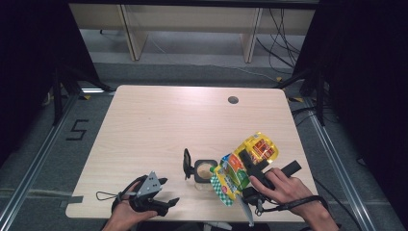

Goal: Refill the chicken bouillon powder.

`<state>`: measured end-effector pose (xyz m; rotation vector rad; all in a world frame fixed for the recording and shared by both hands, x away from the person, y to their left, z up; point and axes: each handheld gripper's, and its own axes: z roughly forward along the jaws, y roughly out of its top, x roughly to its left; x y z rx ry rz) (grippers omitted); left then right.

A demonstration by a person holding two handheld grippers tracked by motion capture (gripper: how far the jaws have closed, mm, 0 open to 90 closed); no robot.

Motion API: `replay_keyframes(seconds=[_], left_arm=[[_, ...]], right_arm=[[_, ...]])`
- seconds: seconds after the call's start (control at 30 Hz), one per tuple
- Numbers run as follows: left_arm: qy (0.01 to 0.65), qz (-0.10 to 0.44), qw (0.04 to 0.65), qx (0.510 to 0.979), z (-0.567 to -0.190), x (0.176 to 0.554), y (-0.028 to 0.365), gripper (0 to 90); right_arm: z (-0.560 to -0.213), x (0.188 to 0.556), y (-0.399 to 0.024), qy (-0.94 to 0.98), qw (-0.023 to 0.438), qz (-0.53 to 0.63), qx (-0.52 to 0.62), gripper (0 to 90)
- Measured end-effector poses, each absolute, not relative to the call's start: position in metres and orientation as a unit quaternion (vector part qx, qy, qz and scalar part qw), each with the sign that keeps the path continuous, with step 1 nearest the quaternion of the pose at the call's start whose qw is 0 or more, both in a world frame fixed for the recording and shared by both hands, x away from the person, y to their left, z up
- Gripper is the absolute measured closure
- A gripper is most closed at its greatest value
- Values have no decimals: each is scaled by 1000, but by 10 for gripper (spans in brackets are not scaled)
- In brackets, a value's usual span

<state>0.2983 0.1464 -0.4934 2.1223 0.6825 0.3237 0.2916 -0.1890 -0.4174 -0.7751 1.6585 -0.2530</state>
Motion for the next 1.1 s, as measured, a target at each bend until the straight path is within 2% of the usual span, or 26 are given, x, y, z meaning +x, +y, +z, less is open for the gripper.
replay_keyframes(seconds=[1.1], left_arm=[[274,129,430,851,-494,299,146,221]], right_arm=[[-417,291,-188,717,606,-104,-329,467]])
